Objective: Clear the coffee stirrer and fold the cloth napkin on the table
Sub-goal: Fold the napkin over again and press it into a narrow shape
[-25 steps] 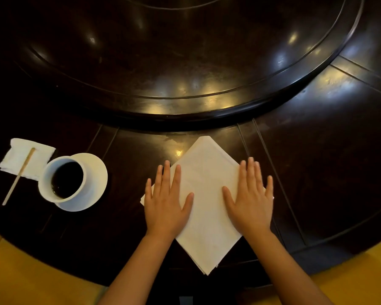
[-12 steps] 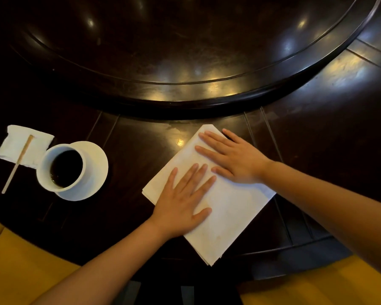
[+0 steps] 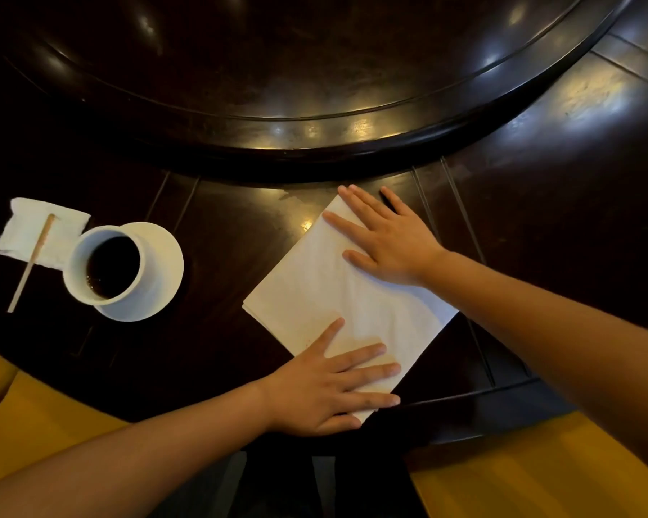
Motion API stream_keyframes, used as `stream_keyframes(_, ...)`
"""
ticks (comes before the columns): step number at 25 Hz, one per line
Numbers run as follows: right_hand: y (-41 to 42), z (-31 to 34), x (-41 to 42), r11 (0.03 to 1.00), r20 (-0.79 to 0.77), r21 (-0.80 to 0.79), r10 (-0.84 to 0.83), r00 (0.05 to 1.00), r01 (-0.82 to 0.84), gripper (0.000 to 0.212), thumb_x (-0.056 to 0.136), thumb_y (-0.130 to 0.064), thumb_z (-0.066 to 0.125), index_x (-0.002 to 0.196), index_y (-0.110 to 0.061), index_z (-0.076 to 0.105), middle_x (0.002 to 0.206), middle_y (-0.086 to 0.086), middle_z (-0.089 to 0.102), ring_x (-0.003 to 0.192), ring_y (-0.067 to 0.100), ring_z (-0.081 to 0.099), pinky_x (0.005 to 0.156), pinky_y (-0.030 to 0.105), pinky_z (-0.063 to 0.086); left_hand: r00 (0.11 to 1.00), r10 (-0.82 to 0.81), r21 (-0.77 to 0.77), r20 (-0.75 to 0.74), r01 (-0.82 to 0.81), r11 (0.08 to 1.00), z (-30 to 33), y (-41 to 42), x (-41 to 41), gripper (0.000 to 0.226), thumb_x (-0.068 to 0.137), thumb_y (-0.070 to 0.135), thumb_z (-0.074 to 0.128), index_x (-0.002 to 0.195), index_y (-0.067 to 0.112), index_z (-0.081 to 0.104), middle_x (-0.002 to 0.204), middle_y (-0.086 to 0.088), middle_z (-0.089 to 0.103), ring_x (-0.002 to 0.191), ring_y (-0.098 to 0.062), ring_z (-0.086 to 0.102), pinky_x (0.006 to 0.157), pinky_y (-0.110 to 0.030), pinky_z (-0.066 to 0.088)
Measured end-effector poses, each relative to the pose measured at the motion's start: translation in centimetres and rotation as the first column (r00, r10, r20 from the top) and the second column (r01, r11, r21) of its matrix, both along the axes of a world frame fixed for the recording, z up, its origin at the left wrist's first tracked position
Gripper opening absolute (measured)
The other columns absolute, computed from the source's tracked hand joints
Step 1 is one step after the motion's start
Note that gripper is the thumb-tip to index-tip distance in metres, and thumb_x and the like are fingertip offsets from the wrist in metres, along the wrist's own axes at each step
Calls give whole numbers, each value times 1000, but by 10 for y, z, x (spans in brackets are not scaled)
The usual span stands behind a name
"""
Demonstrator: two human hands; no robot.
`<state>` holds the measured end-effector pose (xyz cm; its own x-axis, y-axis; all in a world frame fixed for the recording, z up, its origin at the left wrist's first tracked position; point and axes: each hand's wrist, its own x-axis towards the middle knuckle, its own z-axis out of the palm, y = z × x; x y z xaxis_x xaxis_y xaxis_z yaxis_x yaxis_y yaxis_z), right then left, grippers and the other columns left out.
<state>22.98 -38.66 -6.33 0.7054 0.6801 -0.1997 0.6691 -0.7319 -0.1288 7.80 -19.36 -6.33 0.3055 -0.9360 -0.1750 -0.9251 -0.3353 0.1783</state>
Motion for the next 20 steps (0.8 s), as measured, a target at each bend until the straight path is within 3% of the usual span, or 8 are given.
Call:
stream_keyframes(2, 18, -3, -8, 977, -7, 38, -212, 977, 212, 63, 93, -57, 15, 147, -29, -2, 158, 8, -4, 143, 22, -9, 114, 46, -7, 1000, -5, 7, -21, 5, 1000, 0, 0, -5, 57, 97, 51, 24, 149, 30, 13, 158, 0, 10, 144, -23, -1, 108, -64, 6)
stream_keyframes(5, 39, -6, -13, 849, -20, 116, -517, 856, 515, 66, 94, -54, 23, 148, -22, 3, 158, 8, 0, 144, 22, -5, 115, 49, -4, 999, 28, 9, -42, -28, 1000, 4, -1, -10, 58, 97, 50, 25, 149, 27, 14, 158, 0, 10, 144, -22, -1, 108, -62, 7)
stream_keyframes(9, 47, -1, -13, 787, -24, 113, -608, 794, 606, 65, 96, -50, 24, 148, -19, 3, 158, 7, -1, 144, 22, -8, 114, 50, -8, 983, 168, 30, -76, -166, 986, 10, -6, -25, 62, 95, 51, 29, 150, 25, 13, 158, 1, 9, 144, -20, -1, 109, -64, 9)
stream_keyframes(12, 24, 14, -39, 842, -70, 274, -465, 882, 465, 61, 95, -43, 39, 147, -18, 19, 157, 11, 8, 144, 26, -1, 115, 55, 1, 945, 265, -22, -194, -274, 962, 14, -4, -30, 78, 84, 45, 50, 149, 22, 15, 158, -4, 8, 145, -20, -2, 110, -59, 4)
stream_keyframes(14, -6, 27, -73, 894, -171, 357, -223, 960, 271, 62, 90, -40, 52, 144, -19, 29, 154, 13, 22, 143, 27, 11, 114, 51, 15, 904, 351, -95, -243, -383, 919, 17, 8, -24, 83, 72, 38, 60, 146, 19, 28, 155, -9, 21, 144, -23, 9, 112, -55, 9)
stream_keyframes(17, -43, 37, -120, 972, -248, 233, 58, 967, 2, 67, 81, -47, 59, 140, -24, 37, 148, 8, 36, 140, 24, 24, 111, 43, 22, 869, 450, -143, -205, -481, 865, 19, 27, -11, 72, 68, 39, 64, 135, 17, 48, 143, -11, 44, 138, -26, 29, 111, -50, 23)
stream_keyframes(20, -52, 38, -134, 987, -185, 115, 135, 973, -115, 58, 77, -46, 64, 129, -21, 51, 141, 10, 47, 133, 28, 38, 106, 46, 33, 893, 431, -161, -128, -447, 880, 18, 30, 0, 63, 68, 44, 62, 124, 16, 56, 129, -11, 55, 126, -25, 39, 102, -45, 34)
